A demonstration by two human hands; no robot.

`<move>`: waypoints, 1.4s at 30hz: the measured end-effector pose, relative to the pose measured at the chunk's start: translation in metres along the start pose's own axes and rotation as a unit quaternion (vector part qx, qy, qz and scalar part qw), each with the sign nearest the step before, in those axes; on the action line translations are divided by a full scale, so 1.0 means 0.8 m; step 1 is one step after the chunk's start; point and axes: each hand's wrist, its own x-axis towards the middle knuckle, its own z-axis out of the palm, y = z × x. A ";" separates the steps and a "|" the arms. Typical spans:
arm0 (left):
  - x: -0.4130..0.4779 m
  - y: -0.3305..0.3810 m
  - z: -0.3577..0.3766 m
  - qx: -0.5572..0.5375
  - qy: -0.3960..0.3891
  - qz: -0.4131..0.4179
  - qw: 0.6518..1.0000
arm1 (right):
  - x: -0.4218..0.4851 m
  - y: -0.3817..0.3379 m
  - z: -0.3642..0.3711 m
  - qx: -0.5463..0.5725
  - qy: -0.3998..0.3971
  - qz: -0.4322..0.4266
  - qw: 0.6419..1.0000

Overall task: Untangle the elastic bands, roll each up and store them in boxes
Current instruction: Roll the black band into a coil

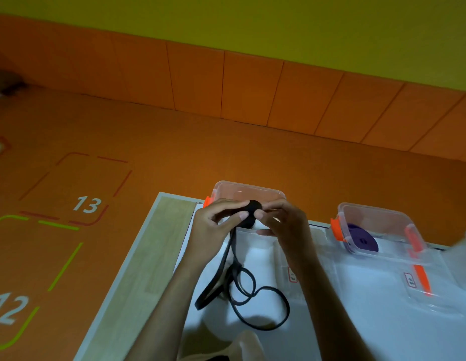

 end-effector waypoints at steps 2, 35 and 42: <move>0.001 0.003 0.005 -0.003 0.021 -0.001 1.000 | 0.002 -0.004 -0.006 0.001 -0.023 -0.018 1.000; 0.006 0.030 -0.001 -0.048 0.050 -0.029 0.997 | 0.002 -0.022 0.006 0.031 -0.010 -0.042 0.999; 0.008 0.028 0.007 -0.056 0.015 -0.030 0.998 | -0.006 -0.004 0.001 0.095 -0.036 -0.004 0.995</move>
